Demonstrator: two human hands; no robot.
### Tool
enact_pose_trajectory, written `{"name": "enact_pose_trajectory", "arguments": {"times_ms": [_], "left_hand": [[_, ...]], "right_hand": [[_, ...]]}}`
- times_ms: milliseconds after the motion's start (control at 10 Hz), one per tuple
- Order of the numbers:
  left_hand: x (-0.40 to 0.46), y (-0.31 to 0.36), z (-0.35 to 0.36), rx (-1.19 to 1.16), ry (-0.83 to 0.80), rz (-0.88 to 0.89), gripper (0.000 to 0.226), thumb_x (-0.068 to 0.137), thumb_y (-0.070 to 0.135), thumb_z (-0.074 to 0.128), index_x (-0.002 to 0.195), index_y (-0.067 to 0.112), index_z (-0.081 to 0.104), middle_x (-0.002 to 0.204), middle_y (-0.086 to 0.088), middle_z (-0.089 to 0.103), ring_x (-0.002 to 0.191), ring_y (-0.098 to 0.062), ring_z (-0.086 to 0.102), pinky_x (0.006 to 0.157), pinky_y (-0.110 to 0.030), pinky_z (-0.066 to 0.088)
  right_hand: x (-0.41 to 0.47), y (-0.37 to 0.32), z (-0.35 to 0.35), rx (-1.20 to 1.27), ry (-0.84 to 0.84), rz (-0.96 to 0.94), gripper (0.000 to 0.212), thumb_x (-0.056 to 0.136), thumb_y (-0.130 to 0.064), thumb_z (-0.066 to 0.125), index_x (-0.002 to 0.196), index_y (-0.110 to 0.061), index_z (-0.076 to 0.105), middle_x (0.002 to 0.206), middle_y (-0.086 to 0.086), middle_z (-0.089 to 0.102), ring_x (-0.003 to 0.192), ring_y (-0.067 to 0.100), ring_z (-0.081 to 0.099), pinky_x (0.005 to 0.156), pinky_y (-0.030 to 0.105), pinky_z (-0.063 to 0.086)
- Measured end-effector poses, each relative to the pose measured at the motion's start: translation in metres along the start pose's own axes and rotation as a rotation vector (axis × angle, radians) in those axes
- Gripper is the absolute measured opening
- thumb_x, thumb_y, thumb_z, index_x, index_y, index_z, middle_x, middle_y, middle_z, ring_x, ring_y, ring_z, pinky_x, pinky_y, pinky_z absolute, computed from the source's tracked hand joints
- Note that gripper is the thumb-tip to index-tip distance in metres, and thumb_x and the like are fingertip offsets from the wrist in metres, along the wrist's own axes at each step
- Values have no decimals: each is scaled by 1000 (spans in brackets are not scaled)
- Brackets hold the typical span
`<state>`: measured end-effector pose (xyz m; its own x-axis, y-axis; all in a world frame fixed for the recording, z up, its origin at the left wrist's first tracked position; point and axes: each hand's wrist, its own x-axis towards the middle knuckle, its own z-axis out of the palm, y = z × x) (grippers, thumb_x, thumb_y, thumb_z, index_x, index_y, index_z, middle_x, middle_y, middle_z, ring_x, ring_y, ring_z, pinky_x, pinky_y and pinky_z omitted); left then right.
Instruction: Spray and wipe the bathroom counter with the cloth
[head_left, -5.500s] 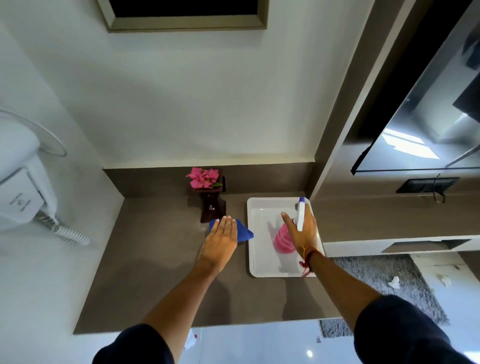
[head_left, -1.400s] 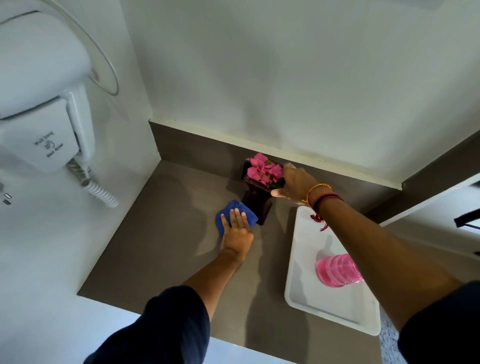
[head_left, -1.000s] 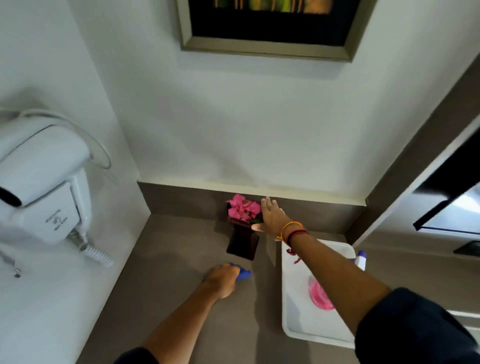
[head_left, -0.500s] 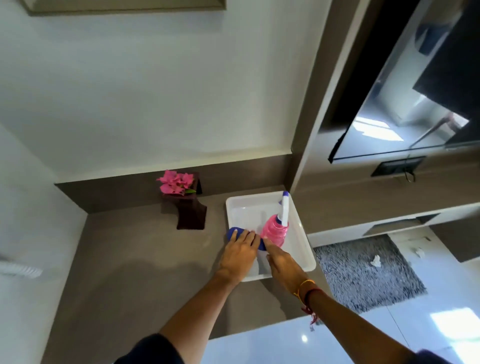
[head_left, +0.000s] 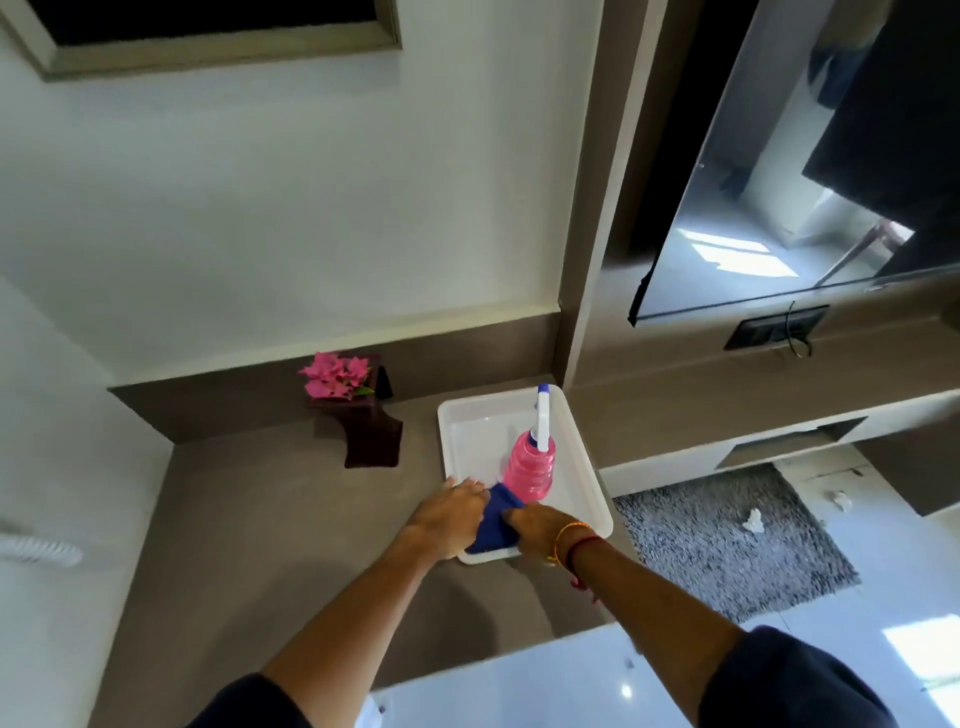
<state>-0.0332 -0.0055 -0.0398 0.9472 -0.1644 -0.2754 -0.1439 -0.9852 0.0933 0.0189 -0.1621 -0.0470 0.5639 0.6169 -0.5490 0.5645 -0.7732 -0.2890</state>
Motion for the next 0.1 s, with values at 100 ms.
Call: {"name": "enact_pose_trajectory", "arguments": {"times_ms": [100], "left_hand": [[-18, -24, -35, -83, 154, -113, 26, 97, 9, 49, 121, 10, 60, 123, -9, 62, 119, -25, 56, 112, -42, 39]], "right_hand": [[4, -30, -32, 60, 50, -49, 43, 95, -8, 47, 138, -8, 50, 119, 15, 63, 114, 36, 62, 97, 39, 50]]}}
